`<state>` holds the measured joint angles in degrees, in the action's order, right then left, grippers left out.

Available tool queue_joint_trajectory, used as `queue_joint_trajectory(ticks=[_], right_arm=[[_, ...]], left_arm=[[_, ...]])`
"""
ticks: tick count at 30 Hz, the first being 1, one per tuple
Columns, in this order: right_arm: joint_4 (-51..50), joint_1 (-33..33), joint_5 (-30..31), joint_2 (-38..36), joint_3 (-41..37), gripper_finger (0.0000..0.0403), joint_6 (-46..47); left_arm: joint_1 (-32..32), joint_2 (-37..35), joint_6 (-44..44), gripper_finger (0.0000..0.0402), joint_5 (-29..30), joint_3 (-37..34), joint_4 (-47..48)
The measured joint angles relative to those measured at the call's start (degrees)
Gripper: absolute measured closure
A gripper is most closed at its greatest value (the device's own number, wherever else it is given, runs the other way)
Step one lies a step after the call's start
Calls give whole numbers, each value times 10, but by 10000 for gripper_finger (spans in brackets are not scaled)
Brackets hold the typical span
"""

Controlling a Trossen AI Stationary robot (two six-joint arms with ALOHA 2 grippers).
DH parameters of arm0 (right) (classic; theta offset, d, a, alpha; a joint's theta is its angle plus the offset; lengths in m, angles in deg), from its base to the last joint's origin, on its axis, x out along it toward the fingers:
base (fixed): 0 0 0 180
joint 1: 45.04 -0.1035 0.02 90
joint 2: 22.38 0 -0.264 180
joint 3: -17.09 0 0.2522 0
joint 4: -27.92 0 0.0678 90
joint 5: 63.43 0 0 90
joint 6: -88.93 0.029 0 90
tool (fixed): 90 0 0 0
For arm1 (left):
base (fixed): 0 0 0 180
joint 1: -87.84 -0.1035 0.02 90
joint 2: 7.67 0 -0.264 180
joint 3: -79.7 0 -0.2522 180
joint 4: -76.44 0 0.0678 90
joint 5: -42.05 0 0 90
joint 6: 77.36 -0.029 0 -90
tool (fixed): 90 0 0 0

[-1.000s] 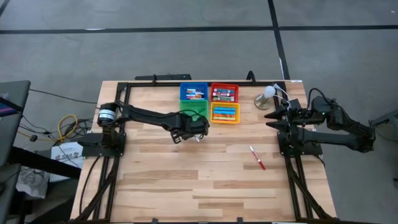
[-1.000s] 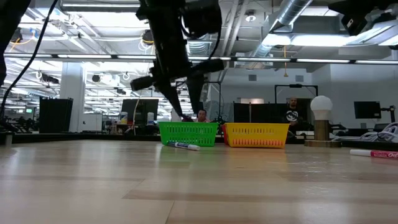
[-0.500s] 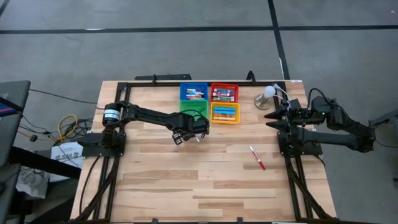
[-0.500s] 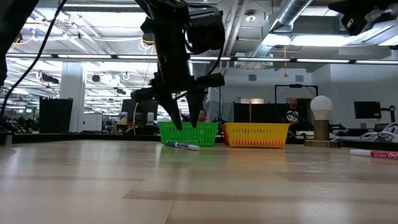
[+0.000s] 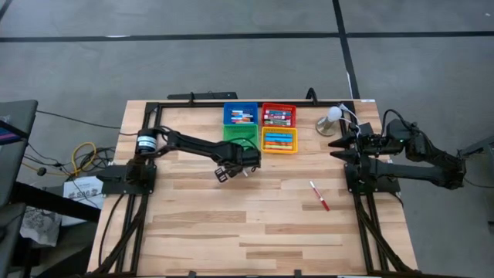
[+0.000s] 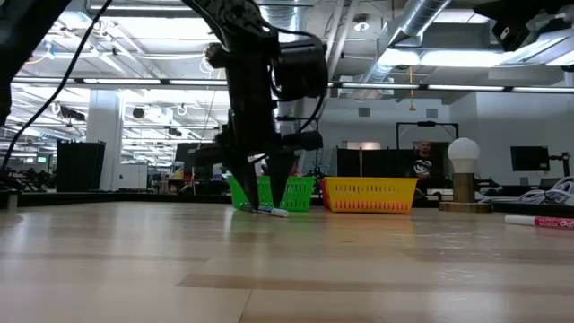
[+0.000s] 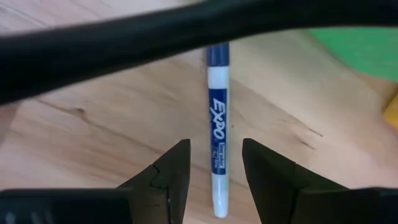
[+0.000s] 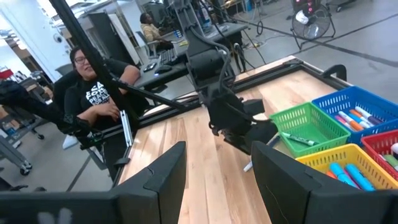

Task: Pick & Place Markers
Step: Put the small dark blue marker pen into the green bin

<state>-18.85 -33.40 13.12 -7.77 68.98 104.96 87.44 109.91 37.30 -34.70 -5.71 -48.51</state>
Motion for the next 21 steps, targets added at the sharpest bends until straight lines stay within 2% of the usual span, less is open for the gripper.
queue_joint_trajectory(ticks=[8,14,21], right_arm=[[0,0,0,0,0,233,0],[0,0,-1,0,0,233,0],[0,0,-1,0,0,233,0]], left_arm=[[-1,29,13,257,-40,3,3],[1,25,17,257,-43,3,18],[17,17,66,256,-51,2,96]])
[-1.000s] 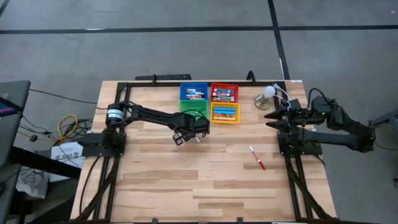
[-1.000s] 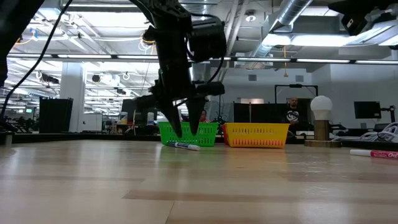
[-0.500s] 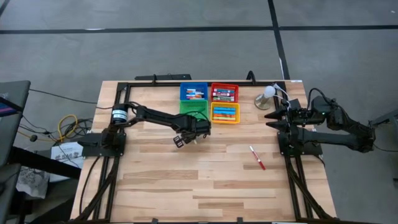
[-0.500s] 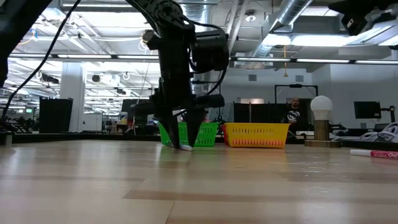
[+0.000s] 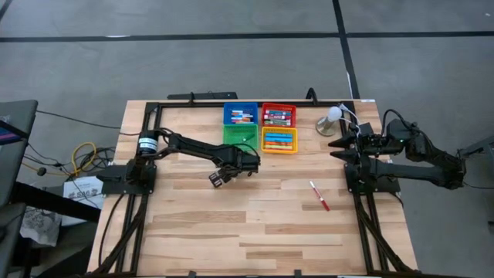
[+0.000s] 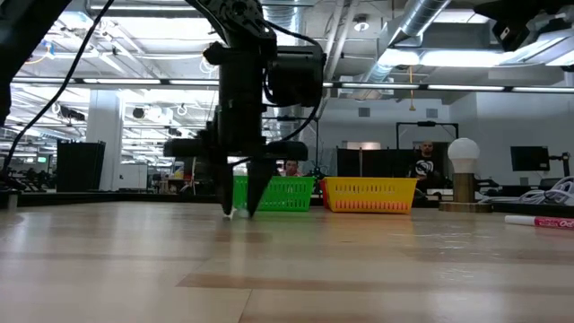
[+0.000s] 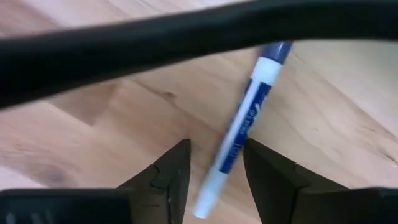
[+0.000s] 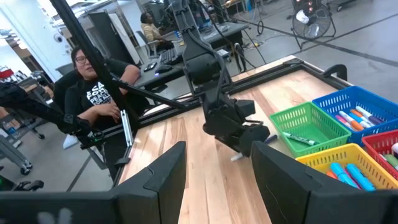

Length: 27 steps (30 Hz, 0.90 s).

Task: Pick & Place Markers
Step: Put the small dark blue marker pen into the green bin

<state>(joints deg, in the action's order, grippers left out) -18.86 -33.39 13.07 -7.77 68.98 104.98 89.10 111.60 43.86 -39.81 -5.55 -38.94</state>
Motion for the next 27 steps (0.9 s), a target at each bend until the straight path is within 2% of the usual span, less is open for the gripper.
queue_joint_trajectory(ticks=[16,27], right_arm=[[0,0,-1,0,0,233,1],[0,0,-1,0,0,233,1]], left_arm=[[7,-1,8,256,7,-1,24],[-10,-1,-11,256,13,-2,40]])
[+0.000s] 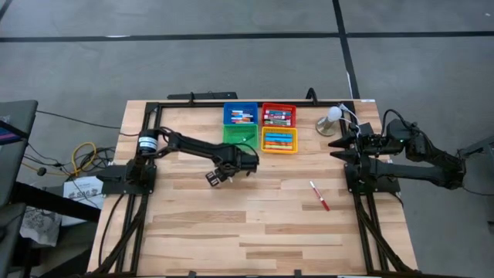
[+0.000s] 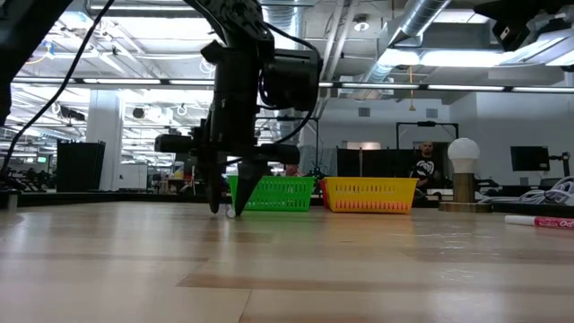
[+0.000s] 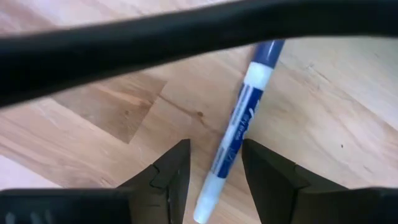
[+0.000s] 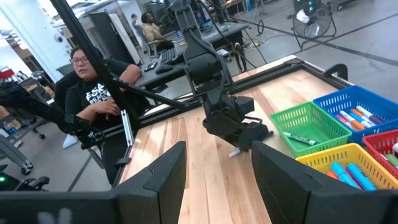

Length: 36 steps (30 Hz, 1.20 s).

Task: Pick & Place Markers
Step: Put the small dark blue marker pen into the green bin

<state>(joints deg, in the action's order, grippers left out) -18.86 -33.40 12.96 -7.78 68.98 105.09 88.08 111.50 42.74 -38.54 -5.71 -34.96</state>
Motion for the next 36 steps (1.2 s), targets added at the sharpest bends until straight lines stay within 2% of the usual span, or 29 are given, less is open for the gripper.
queue_joint_trajectory(ticks=[8,36], right_arm=[[0,0,0,0,0,233,0],[0,0,0,0,0,233,0]], left_arm=[[-15,0,-34,257,5,0,2],[-6,0,-58,257,50,0,-8]])
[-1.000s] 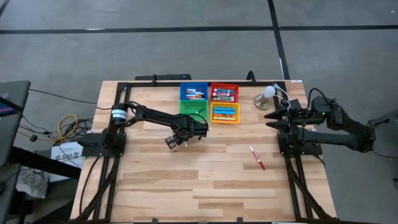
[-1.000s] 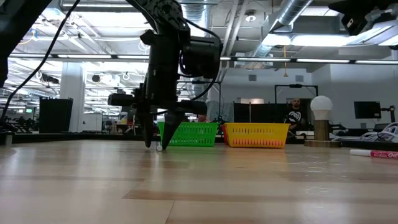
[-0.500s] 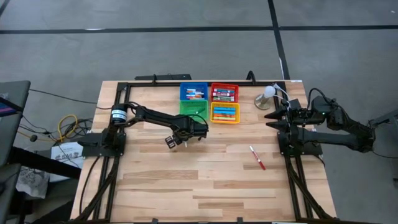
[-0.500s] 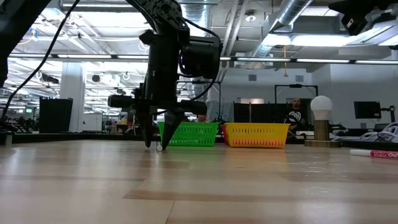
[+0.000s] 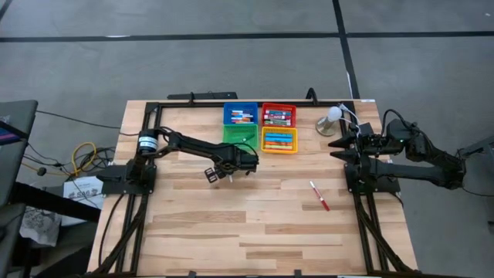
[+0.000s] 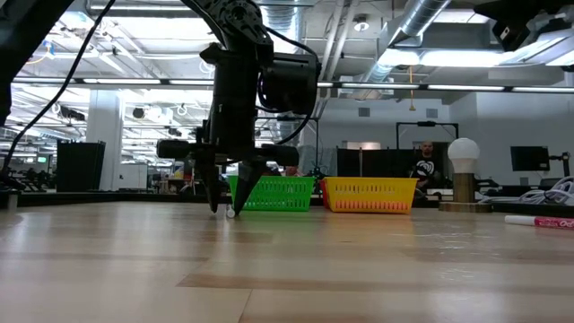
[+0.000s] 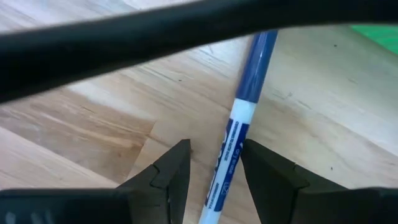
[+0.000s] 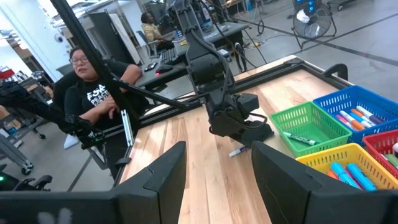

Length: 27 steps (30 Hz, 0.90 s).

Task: Pick & Place Markers
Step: Put the small dark blue marker pen into the green bin

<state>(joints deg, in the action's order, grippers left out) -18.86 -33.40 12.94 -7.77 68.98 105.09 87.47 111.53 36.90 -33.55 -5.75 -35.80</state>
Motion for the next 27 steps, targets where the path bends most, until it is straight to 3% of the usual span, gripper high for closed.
queue_joint_trajectory(ticks=[27], right_arm=[[0,0,0,0,0,233,0]], left_arm=[[11,0,0,257,11,-1,-7]])
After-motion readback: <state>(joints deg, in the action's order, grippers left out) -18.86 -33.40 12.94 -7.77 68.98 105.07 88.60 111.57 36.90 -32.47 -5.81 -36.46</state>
